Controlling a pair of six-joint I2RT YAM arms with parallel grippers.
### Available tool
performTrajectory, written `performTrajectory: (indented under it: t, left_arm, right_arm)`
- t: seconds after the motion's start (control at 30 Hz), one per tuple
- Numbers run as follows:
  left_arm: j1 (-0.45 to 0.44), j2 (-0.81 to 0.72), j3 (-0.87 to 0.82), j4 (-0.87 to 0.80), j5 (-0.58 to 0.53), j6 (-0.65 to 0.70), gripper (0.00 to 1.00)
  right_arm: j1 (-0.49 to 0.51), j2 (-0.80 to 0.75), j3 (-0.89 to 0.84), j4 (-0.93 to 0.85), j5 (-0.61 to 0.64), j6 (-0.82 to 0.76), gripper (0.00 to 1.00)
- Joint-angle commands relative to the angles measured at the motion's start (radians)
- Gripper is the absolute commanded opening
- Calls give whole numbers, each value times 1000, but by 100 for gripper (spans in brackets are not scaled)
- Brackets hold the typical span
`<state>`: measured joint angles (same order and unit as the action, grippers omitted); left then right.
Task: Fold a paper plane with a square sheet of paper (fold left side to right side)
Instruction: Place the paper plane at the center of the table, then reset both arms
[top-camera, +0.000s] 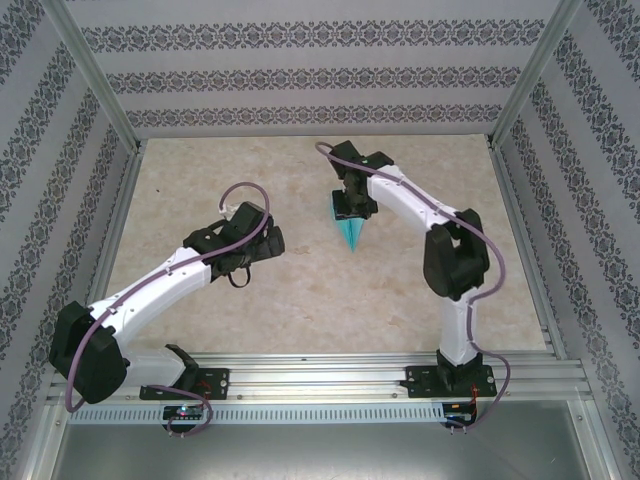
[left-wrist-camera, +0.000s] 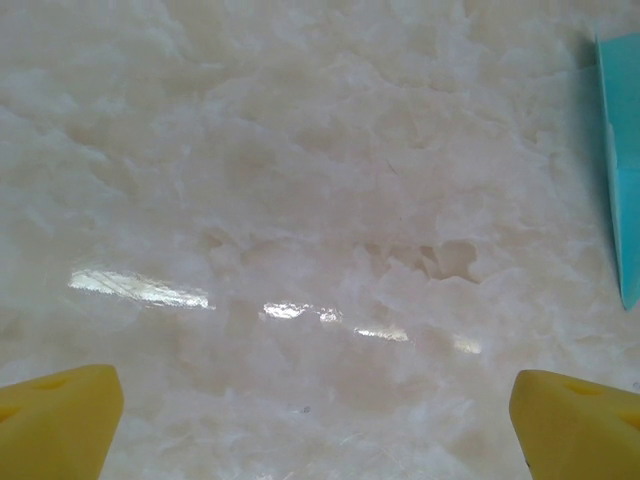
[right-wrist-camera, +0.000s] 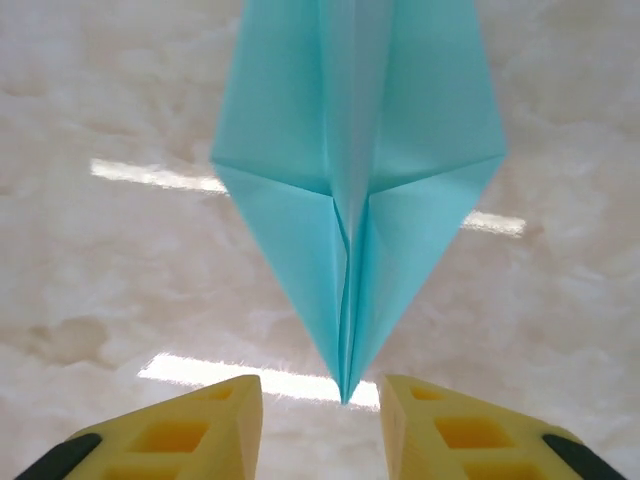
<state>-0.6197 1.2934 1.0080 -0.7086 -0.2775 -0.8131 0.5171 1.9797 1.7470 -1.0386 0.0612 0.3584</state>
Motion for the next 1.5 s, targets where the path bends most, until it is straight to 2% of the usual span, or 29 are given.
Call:
performTrajectory:
  t: [0.0,0.17,0.27,0.33,0.47,0.53,0.63,0.77,0.87,1.0,1.07,1.13,1.27,1.33,1.43,1.47]
  left_arm:
    - [47,-32,38,13,-24,42,100]
    - [122,-151,-21,101,-92,56,100]
    - [158,-253,-88,182,-226,88,100]
    - [167,-324,-153,268,-359,124,100]
    - [180,-431,-294,462,-593,237,100]
    - [195,-449,-359,561,-654,322,100]
    - [234,-436,-424,677,-615,474,100]
    - [295,-386,-480,736,-608,516,100]
    - [356,-325,-521,780,-586,511,100]
    - [401,-241,-557,872,-517,565,100]
    - [413,-204,-591,968,-470,610,100]
    - [430,-171,-621,1072,-426,619,100]
    - [444,-80,-686,1319,-346,677,100]
    - [452,-20,-710,1431,-308,712,100]
    - [464,35,-725,1571,-215,778,100]
    - [474,57,-727,1602,-179,776,100]
  right_arm:
    - [-10,-186,-101,48,71,-44,42]
    - [-71,-454,-325,208,133,-113,52]
    - [-159,-617,-484,334,100,-128,62]
    - [-228,-718,-601,433,85,-126,71]
    - [-348,-872,-802,604,114,-119,94]
    - [-389,-927,-896,696,157,-140,98]
    - [-462,-980,-1016,833,182,-189,98]
    - [-508,-992,-1229,1169,222,-260,98]
    - [-526,-930,-1353,1407,199,-271,98]
    - [-532,-789,-1371,1561,138,-298,98]
    - [-532,-714,-1372,1650,112,-310,98]
    - [-532,-687,-1345,1645,80,-334,98]
    - [-541,-614,-1342,1751,34,-343,98]
    - [-542,-550,-1359,1852,-1,-348,98]
    - [-543,-456,-1378,1989,-17,-344,98]
    - [-545,-464,-1379,1980,-14,-343,98]
